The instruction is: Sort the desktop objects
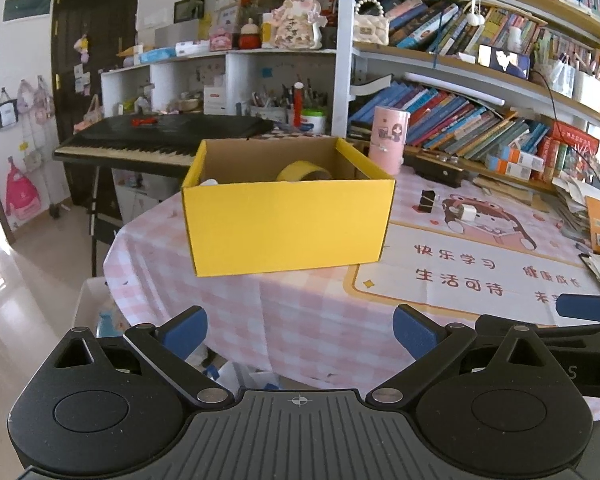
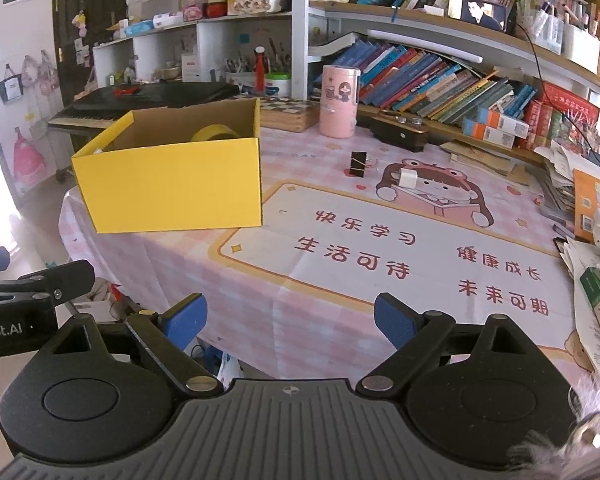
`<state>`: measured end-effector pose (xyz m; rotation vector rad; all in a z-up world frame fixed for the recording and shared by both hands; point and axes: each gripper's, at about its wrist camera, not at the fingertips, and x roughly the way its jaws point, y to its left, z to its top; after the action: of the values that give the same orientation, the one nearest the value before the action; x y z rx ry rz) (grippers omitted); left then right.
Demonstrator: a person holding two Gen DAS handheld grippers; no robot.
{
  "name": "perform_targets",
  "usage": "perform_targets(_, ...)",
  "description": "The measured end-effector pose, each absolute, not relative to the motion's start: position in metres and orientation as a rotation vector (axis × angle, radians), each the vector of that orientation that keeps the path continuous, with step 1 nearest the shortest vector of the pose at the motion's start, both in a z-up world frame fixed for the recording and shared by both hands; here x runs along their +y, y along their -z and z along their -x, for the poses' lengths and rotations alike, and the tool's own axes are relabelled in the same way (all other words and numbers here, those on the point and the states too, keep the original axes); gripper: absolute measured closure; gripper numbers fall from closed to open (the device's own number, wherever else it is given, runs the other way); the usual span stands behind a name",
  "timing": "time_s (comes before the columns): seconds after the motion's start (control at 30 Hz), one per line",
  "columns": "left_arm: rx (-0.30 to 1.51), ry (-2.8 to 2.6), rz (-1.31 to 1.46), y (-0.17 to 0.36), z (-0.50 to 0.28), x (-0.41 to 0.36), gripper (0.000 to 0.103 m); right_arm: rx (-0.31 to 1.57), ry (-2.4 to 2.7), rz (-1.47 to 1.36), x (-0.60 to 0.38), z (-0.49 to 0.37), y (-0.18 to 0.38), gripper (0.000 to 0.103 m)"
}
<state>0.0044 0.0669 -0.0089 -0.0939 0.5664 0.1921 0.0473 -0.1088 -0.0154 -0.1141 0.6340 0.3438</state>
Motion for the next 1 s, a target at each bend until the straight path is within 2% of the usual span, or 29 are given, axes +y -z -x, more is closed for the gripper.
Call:
perform_targets(0.13, 0.577, -0.177, 0.090, 0.011, -0.012, 0.062, 0.002, 0.642, -0.330, 0.113, -0.114, -0.052, 0.016, 0.010)
perform_targets(1.0, 0.590, -0.087, 0.074, 0.013, -0.051, 0.026, 0.002, 0.666, -0.246, 0.101, -0.153, -0.083, 0.018, 0.009)
